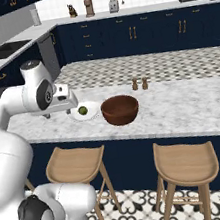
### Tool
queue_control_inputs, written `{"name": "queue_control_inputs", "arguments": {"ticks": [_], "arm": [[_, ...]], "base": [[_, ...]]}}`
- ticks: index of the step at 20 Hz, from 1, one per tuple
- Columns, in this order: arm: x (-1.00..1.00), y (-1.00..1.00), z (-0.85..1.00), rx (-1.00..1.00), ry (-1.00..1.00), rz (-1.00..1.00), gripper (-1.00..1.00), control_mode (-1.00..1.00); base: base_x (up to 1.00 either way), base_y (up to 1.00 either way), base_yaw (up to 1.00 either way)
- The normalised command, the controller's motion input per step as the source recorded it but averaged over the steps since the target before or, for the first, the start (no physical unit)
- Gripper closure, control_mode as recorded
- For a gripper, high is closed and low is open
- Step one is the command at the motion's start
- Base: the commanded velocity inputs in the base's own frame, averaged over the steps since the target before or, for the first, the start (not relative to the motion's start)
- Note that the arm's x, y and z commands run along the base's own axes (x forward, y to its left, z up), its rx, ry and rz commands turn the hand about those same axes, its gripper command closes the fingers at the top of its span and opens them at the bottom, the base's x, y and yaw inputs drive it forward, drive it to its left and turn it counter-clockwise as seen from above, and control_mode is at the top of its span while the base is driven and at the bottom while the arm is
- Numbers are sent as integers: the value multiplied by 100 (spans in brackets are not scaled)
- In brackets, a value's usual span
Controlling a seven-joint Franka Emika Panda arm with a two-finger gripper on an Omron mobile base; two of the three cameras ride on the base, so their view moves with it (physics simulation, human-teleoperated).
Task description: Pick the chicken drumstick and lime from their plates and place them in the bowl. Then put the bowl in the fridge.
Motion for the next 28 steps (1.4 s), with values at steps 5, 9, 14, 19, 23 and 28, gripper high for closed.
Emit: {"name": "queue_control_inputs", "arguments": {"ticks": [5,9,14,19,23,28], "arm": [[65,2,-27,-1,-14,25,-100,-100],[99,1,0,0,16,8,-100,-100],[100,5,0,0,25,3,-100,-100],[75,17,-12,0,16,9,-100,-100],[63,14,-48,0,6,10,-100,-100],[71,13,-62,-1,9,10,-100,-100]], "base": [[0,0,0],[0,0,0],[0,0,0],[0,0,0],[0,0,0],[0,0,0]]}}
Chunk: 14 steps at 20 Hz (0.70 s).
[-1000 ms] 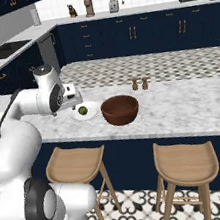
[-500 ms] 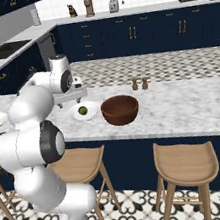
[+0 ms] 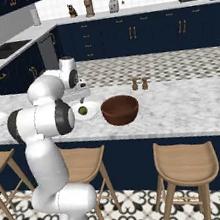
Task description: Pick the chicken drumstick and lime from their plates and place them in the bowl. Then put the bowl in the fridge.
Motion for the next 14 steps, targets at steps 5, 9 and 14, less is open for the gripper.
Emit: {"name": "queue_control_inputs", "arguments": {"ticks": [5,9,14], "arm": [[39,17,-63,-5,0,6,-100,-100],[34,13,-39,-8,0,1,-100,-100],[17,0,-13,-6,0,0,-100,-100]], "base": [[0,0,0],[0,0,0],[0,0,0]]}}
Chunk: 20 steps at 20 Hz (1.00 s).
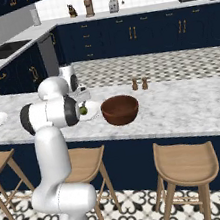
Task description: Pick the chicken drumstick and lime from their plates and place them in the bowl. Then put the bowl in the fridge.
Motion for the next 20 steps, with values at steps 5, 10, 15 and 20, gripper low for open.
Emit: {"name": "queue_control_inputs", "arguments": {"ticks": [5,10,15,20], "arm": [[6,0,-15,-2,-2,0,-100,-100],[15,0,-24,0,-2,0,-100,-100],[36,0,-15,0,-2,0,-100,-100],[39,0,-12,0,-2,0,-100,-100]], "base": [[0,0,0],[0,0,0],[0,0,0],[0,0,0]]}}
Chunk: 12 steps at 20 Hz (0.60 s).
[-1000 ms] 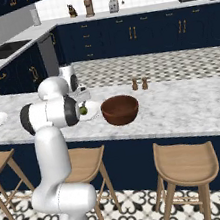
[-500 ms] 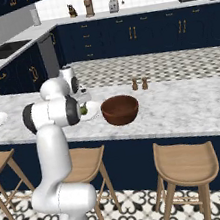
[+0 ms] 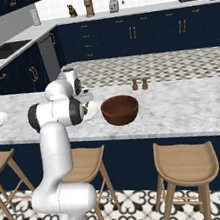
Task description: Pick the chicken drumstick and lime from their plates and place them in the bowl. Then put the bowl in the fridge.
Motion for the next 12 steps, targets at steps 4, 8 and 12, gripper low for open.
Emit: {"name": "queue_control_inputs", "arguments": {"ticks": [4,8,12], "arm": [[26,0,-20,0,-4,0,-100,-100],[26,0,-18,0,-4,0,-100,-100],[19,0,-16,0,-2,0,-100,-100]], "base": [[0,0,0],[0,0,0],[0,0,0]]}}
